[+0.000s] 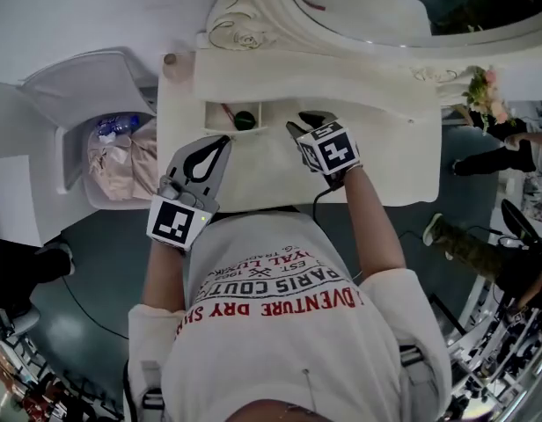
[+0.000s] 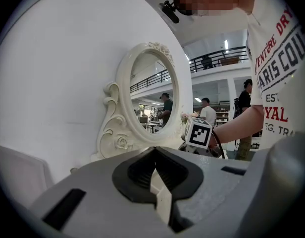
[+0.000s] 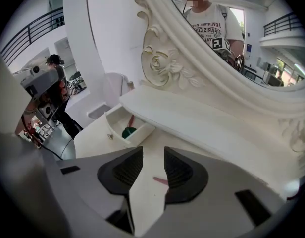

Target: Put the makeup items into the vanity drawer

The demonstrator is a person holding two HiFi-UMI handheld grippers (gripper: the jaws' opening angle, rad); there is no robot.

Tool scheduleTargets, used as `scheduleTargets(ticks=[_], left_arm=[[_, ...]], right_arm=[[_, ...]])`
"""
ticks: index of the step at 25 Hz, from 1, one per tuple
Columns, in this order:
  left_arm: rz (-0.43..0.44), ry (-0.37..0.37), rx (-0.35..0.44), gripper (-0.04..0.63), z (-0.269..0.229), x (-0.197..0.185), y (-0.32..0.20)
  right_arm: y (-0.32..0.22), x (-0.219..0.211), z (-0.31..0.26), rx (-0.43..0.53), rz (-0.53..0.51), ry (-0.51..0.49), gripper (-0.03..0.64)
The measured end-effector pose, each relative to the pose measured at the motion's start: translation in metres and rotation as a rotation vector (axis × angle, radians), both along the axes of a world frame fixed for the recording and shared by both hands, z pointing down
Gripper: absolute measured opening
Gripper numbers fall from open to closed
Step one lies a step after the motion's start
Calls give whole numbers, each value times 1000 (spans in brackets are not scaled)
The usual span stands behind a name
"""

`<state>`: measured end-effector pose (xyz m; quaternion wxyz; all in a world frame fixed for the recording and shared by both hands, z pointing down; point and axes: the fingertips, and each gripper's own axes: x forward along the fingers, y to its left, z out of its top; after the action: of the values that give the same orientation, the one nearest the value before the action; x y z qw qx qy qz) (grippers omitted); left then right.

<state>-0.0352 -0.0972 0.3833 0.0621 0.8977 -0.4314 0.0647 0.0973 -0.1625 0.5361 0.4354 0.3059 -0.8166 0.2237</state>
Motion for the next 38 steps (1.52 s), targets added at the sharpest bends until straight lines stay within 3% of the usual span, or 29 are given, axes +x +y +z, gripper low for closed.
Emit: scheduleTargets(ticks=[5, 10, 25, 29, 31, 38], left_arm=[[40, -10, -11, 7, 6, 36, -7], [30, -14, -53, 8, 19, 59, -11], [-164, -24, -146, 6, 53, 82, -8], [-188, -26, -154, 7, 55, 83, -8], [-192, -29, -153, 7, 56, 84, -7], [-184, -39, -131, 6, 47, 89, -6]], right_arm=[[6, 43, 18, -36, 9, 23, 159], [12, 63, 47, -78, -62, 63, 201], [16, 69, 104, -144, -460, 185, 229], [8, 74, 106, -126, -452, 204, 130], [6, 76, 106, -130, -443, 204, 49], [12, 78, 104, -122, -486, 226, 43]])
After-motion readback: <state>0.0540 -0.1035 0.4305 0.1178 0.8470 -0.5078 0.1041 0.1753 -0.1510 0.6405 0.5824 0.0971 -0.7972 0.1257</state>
